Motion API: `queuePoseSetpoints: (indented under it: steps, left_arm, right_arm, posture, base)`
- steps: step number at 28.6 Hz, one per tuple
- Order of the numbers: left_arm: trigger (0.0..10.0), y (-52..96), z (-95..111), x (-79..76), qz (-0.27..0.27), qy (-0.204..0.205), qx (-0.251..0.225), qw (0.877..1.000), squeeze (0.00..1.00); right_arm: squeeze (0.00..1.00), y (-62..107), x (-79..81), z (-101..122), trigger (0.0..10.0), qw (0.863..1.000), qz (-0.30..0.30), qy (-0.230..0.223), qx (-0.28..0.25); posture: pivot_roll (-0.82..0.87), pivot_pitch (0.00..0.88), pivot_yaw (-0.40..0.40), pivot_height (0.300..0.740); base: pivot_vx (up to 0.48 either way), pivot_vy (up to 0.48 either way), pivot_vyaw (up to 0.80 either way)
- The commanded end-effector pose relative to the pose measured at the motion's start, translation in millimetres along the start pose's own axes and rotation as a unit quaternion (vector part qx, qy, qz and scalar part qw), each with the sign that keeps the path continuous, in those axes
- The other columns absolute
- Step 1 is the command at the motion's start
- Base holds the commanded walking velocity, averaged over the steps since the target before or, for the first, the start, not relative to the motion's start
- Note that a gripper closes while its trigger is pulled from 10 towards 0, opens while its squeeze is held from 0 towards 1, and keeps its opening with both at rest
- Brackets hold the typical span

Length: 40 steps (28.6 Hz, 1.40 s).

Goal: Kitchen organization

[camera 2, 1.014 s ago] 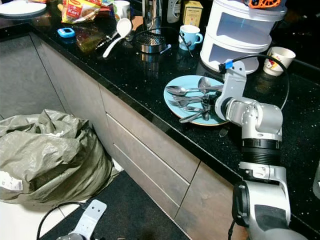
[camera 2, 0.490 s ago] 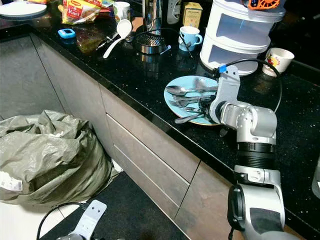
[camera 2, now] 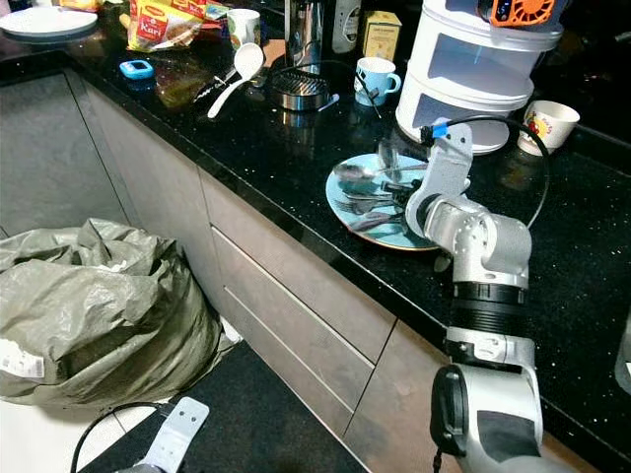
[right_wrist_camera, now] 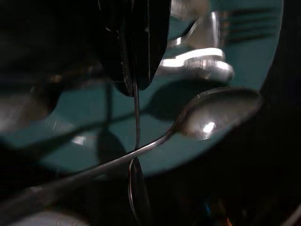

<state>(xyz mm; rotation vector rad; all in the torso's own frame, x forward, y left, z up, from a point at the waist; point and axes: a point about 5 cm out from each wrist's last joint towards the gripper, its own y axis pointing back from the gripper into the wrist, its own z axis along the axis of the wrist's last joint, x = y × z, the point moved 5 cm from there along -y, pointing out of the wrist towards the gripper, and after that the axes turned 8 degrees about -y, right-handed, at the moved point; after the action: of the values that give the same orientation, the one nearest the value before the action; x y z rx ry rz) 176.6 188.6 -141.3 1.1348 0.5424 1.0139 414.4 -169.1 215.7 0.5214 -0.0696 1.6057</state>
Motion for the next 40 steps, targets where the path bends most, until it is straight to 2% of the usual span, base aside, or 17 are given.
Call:
queuePoseSetpoints:
  steps: [1, 4, 7, 11, 24, 28, 29, 30, 31, 32, 34, 36, 37, 38, 39, 40]
  left_arm:
    - [10.0, -0.1, -7, -4.8, -0.009, -0.007, 0.012, 1.0, 0.0]
    - [10.0, -0.1, -6, -4.9, -0.009, -0.007, 0.012, 1.0, 0.0]
    - [10.0, -0.2, -5, -5.2, -0.009, -0.006, 0.011, 1.0, 0.0]
    - [10.0, -0.3, -5, -5.7, -0.01, -0.005, 0.01, 1.0, 0.0]
    - [10.0, -0.4, -6, -7.6, -0.012, -0.003, 0.01, 1.0, 0.0]
    - [10.0, -0.5, -6, -8.6, -0.013, -0.004, 0.009, 1.0, 0.0]
    - [10.0, -0.5, -7, -8.9, -0.013, -0.003, 0.009, 1.0, 0.0]
    - [10.0, -0.6, -7, -9.1, -0.013, -0.002, 0.009, 1.0, 0.0]
    - [10.0, -0.6, -7, -9.1, -0.013, -0.002, 0.009, 1.0, 0.0]
    - [10.0, -0.6, -7, -9.6, -0.013, -0.002, 0.008, 1.0, 0.0]
    - [10.0, -0.6, -7, -9.6, -0.013, -0.002, 0.008, 1.0, 0.0]
    - [10.0, -0.6, -7, -10.0, -0.014, -0.002, 0.008, 1.0, 0.0]
    - [10.0, -0.6, -7, -10.0, -0.014, -0.002, 0.008, 1.0, 0.0]
    - [10.0, -0.6, -7, -10.0, -0.014, -0.002, 0.008, 1.0, 0.0]
    - [10.0, -0.6, -7, -10.0, -0.014, -0.002, 0.008, 1.0, 0.0]
    - [10.0, -0.6, -7, -10.1, -0.014, -0.003, 0.008, 1.0, 0.0]
  right_arm:
    - [0.0, 3.7, 9.5, 22, 0.0, 0.998, 0.004, 0.027, -0.05]
    - [0.0, 4.2, 12.0, 26, 0.0, 0.997, -0.001, 0.053, -0.061]
    - [0.0, 2.8, 11.3, 28, 0.0, 0.991, -0.025, 0.111, -0.076]
    - [0.0, 0.0, 11.0, 26, 0.0, 0.986, -0.038, 0.141, -0.079]
    - [0.0, -7.0, 14.2, 28, 0.0, 0.975, -0.06, 0.191, -0.094]
    - [0.0, -9.7, 0.2, 30, 0.0, 0.963, -0.112, 0.227, -0.09]
    - [0.0, -9.6, -13.5, 31, 0.0, 0.961, -0.144, 0.219, -0.088]
    - [0.0, -8.6, -21.3, 34, 0.0, 0.959, -0.162, 0.215, -0.091]
    - [0.0, -8.6, -21.3, 34, 0.0, 0.959, -0.162, 0.215, -0.091]
    - [0.0, -6.0, -32.0, 40, 0.0, 0.955, -0.185, 0.206, -0.105]
    - [0.0, -6.0, -32.0, 40, 0.0, 0.955, -0.185, 0.206, -0.105]
    - [0.0, -1.7, -35.9, 56, 0.0, 0.962, -0.175, 0.143, -0.155]
    - [0.0, -1.7, -35.9, 56, 0.0, 0.962, -0.175, 0.143, -0.155]
    - [0.0, -0.1, -31.6, 62, 0.0, 0.966, -0.155, 0.113, -0.176]
    - [0.0, -0.1, -31.6, 62, 0.0, 0.966, -0.155, 0.113, -0.176]
    - [0.0, 1.7, -22.8, 69, 0.0, 0.97, -0.119, 0.072, -0.198]
  posture:
    - [-0.02, 0.0, -0.053, 0.74]
    - [-0.02, 0.0, -0.052, 0.74]
    - [-0.01, 0.0, -0.056, 0.74]
    - [-0.01, 0.0, -0.057, 0.74]
    - [0.0, 0.0, -0.065, 0.74]
    - [0.0, 0.0, -0.069, 0.74]
    - [0.01, 0.0, -0.073, 0.74]
    - [0.01, 0.0, -0.073, 0.74]
    - [0.01, 0.0, -0.073, 0.74]
    - [0.01, 0.0, -0.073, 0.74]
    - [0.01, 0.0, -0.073, 0.74]
    - [0.0, 0.0, -0.071, 0.74]
    - [0.0, 0.0, -0.071, 0.74]
    - [0.0, 0.0, -0.071, 0.74]
    - [0.0, 0.0, -0.071, 0.74]
    - [0.0, 0.0, -0.07, 0.74]
  base:
    - [0.0, 0.0, 0.0]
    - [0.0, 0.0, 0.0]
    - [0.0, 0.0, 0.0]
    - [0.0, 0.0, 0.0]
    - [0.0, 0.0, 0.0]
    - [0.0, 0.0, 0.0]
    - [0.0, 0.0, 0.0]
    - [0.0, 0.0, 0.0]
    - [0.0, 0.0, 0.0]
    - [0.0, 0.0, 0.0]
    - [0.0, 0.0, 0.0]
    - [0.0, 0.0, 0.0]
    - [0.0, 0.0, 0.0]
    - [0.0, 0.0, 0.0]
    - [0.0, 0.0, 0.0]
    - [0.0, 0.0, 0.0]
